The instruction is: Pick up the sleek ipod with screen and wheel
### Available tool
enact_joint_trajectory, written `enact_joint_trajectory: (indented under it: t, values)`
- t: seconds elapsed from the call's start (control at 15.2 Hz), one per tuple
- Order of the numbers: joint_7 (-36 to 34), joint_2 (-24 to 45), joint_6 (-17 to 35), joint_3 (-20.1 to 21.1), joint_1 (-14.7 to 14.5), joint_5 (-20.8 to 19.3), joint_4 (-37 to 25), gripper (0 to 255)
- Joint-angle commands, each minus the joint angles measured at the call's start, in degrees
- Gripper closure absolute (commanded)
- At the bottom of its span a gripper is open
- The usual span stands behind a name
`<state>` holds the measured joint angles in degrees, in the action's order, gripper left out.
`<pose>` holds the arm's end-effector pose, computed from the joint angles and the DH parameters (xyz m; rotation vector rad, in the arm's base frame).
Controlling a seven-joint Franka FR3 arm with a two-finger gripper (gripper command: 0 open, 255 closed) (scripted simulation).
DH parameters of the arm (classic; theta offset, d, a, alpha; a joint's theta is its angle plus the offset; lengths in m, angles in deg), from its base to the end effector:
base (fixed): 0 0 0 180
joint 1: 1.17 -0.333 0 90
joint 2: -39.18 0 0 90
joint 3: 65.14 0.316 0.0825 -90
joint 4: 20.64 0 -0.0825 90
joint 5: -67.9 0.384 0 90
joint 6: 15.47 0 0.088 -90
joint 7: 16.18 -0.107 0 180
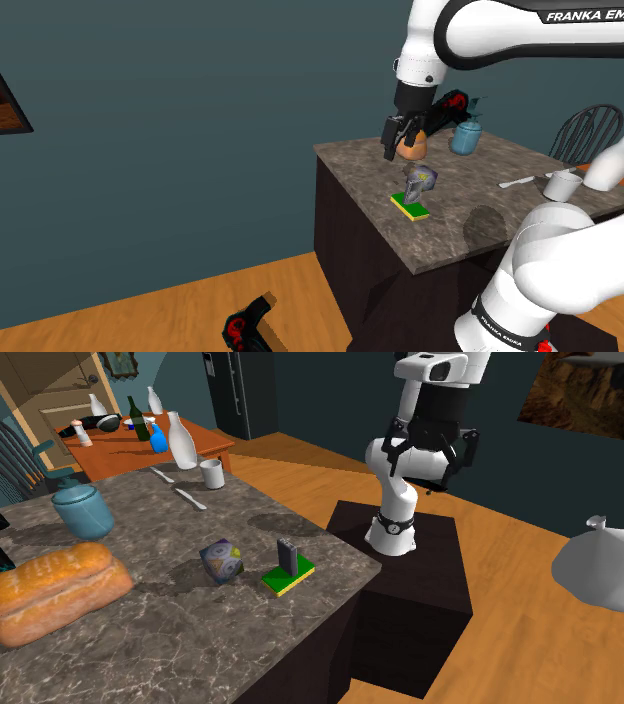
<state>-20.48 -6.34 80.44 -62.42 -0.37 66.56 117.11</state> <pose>0.3139 0.0121 0.5794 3.0847 -0.0817 0.1023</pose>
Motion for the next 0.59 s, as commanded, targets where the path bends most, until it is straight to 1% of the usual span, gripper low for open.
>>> enact_joint_trajectory:
  t: [0.0,0.26,0.53]
  values:
    - [0.0,0.0,0.0,0.0,0.0,0.0,0.0,0]
    - [5.2,0.3,4.2,-4.7,1.5,-2.6,4.2,0]
    - [10.3,2.1,8.7,-9.5,3.3,-5.4,7.3,0]
